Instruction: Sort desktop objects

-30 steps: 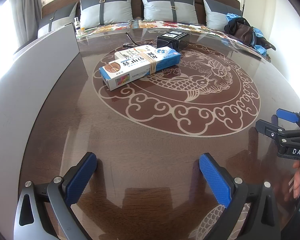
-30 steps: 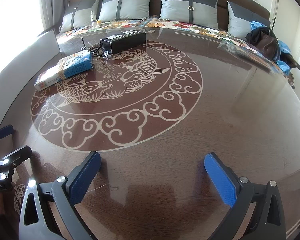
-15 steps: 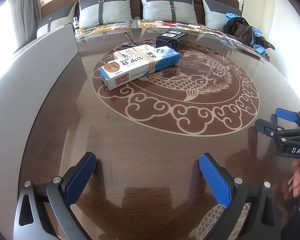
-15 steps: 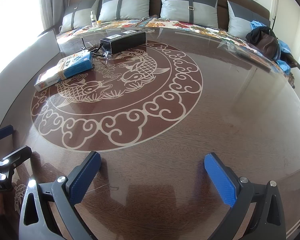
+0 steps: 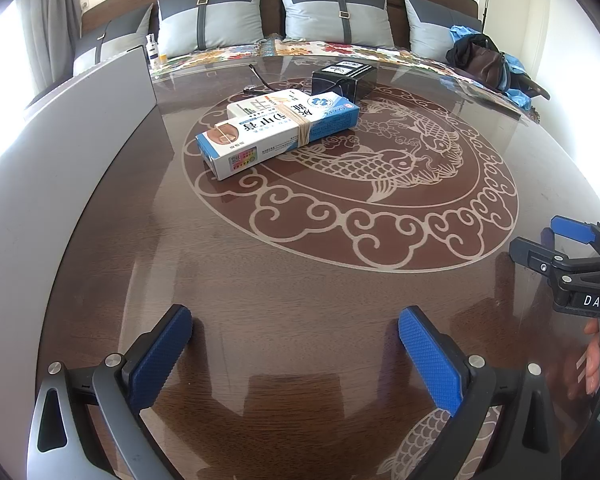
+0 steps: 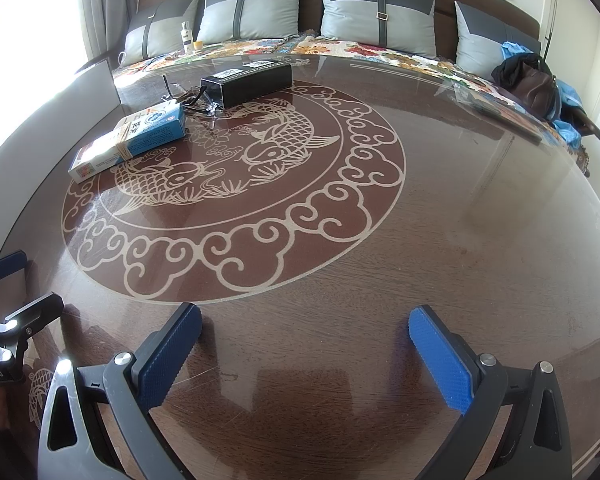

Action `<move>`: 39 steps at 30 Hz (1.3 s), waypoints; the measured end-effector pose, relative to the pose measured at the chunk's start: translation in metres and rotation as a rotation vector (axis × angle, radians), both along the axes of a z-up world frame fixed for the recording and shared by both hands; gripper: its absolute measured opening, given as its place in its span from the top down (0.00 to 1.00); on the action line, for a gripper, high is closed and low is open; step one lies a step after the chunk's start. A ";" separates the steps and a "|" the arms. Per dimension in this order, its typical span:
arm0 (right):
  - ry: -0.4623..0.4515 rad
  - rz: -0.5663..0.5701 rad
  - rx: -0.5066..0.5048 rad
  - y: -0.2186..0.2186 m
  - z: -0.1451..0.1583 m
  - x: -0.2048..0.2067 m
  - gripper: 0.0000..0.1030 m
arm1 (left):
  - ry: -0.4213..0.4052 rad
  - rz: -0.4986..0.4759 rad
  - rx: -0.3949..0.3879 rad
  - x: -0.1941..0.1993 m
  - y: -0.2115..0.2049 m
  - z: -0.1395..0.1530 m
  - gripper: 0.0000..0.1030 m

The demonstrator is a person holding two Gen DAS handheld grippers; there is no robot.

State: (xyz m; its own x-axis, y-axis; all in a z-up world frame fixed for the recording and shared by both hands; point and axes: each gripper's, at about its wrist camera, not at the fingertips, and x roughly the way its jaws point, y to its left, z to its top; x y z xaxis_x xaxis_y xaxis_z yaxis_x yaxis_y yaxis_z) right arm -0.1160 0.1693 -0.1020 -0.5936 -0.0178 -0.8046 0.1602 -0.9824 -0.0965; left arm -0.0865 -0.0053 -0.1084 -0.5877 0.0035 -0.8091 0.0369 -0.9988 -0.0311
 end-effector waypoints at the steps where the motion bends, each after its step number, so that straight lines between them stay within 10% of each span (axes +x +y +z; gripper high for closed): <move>1: 0.000 0.000 0.000 0.000 0.000 0.000 0.00 | 0.000 0.000 0.000 0.000 0.000 0.000 0.00; 39: -0.001 0.001 0.000 0.001 0.000 0.000 0.00 | -0.035 -0.077 -0.018 -0.013 -0.002 0.008 0.00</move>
